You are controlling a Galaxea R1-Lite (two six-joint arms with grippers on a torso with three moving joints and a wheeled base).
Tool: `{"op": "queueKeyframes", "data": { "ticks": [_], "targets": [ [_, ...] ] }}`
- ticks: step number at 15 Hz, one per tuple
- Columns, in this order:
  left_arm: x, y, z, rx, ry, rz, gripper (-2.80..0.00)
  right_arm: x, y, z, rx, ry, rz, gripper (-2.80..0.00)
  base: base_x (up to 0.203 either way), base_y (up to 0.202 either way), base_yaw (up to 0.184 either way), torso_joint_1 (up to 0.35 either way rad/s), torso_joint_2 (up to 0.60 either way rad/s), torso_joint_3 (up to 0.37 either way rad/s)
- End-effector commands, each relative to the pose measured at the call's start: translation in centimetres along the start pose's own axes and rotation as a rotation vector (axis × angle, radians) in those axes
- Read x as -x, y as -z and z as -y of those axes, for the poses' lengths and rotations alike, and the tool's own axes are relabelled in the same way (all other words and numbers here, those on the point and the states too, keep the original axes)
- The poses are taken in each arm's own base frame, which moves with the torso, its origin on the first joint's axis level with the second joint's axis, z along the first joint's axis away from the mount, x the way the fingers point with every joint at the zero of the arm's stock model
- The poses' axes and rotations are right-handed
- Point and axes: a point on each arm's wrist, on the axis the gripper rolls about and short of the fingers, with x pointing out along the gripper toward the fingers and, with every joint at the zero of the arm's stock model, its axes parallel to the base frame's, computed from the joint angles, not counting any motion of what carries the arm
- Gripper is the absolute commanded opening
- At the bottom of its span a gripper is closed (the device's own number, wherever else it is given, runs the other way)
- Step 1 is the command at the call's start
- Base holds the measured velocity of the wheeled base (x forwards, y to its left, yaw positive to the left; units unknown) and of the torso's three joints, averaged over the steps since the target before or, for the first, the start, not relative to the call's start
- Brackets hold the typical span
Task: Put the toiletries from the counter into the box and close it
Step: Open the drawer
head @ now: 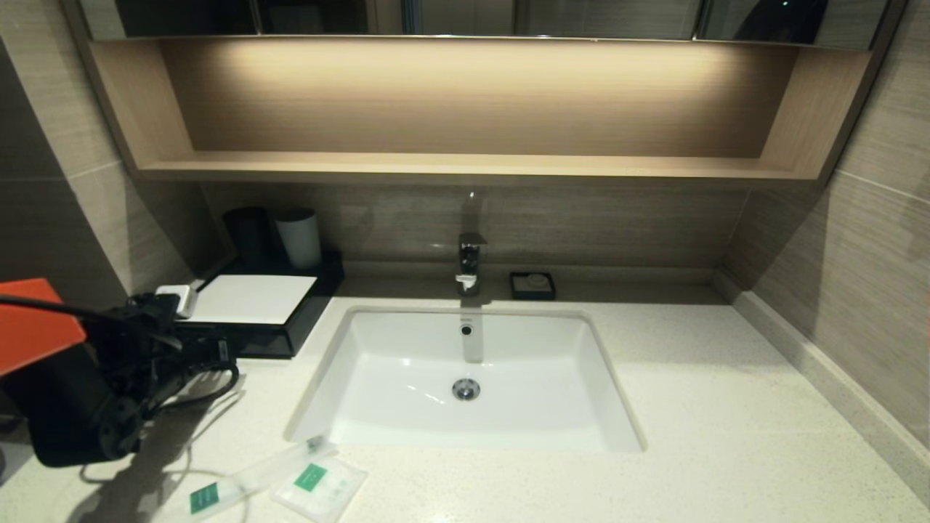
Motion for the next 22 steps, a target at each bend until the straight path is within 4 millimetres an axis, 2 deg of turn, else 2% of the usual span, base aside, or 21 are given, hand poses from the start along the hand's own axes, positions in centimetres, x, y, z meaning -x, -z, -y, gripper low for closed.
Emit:
{"op": "queueKeyframes", "data": {
  "ticks": [1,19,22],
  "targets": [
    [0.4,-0.5,0.0,-0.002,0.000,0.010,-2.80,0.0,0.0,0.0,0.000,0.000,-0.002,-2.80,0.000,0.000,0.000,0.000,0.00,0.000],
    [1.3,-1.4,0.0,0.010,0.005,-0.125,-2.80,0.0,0.0,0.0,0.000,0.000,-0.002,-2.80,0.000,0.000,0.000,0.000,0.00,0.000],
    [1.9,-2.0,0.0,0.014,0.009,-0.155,-2.80,0.0,0.0,0.0,0.002,0.000,-0.002,-2.80,0.000,0.000,0.000,0.000,0.00,0.000]
  ]
}}
